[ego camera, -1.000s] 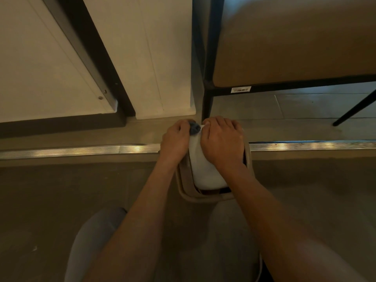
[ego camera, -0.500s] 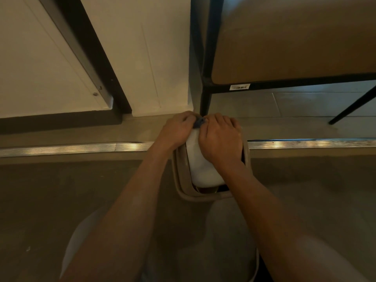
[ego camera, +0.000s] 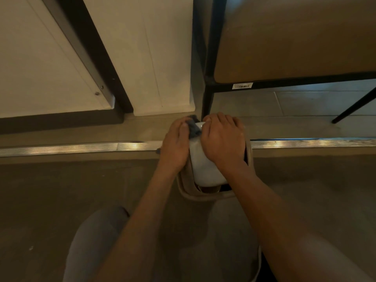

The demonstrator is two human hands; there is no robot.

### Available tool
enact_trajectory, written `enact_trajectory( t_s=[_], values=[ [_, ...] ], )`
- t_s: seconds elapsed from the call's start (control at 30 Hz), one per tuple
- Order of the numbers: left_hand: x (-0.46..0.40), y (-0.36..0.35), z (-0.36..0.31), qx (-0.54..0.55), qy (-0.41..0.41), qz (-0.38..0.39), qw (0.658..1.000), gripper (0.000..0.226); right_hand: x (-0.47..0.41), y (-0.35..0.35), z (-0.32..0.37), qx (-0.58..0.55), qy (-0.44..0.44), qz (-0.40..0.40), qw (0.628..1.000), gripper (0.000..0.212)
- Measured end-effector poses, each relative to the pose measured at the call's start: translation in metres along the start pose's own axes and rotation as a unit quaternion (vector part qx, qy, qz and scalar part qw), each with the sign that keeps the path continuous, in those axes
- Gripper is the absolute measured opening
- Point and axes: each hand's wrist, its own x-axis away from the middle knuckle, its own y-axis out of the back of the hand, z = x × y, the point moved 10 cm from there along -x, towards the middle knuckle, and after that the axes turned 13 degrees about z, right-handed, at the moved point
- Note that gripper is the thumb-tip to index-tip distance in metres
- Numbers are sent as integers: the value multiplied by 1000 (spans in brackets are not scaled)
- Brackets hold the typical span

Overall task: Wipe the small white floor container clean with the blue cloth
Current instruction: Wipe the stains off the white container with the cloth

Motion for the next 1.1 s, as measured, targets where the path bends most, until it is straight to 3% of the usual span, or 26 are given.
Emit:
enact_trajectory(
  t_s=[0.07,0.23,0.43,0.53,0.6,0.8,0.9,1.1],
  values=[
    [44,-11,10,20,-28,-52,998,32,0,-1,2,10,2,14,1000,51],
    [118,-45,25,-86,-43,-133,986,50,0,-4,-1,0,-1,34,999,55],
    [62,-17,11,-57,-11,-121,991,60,0,-5,0,15,-3,27,1000,46],
    [15,3,-2,-19,43,-86,995,32,0,-4,1,12,-3,22,1000,48],
    [3,7,-15,-34,38,-79,996,26,-1,-2,1,4,-9,23,1000,53],
    [84,-33,23,-35,-35,-133,990,48,-2,-7,-3,14,3,58,998,43],
    [127,-54,28,-107,-55,-178,977,49,0,-4,0,12,12,50,999,56],
    [100,-36,15,-110,-51,-187,975,54,-2,-1,-2,-11,-3,31,999,55]
  ],
)
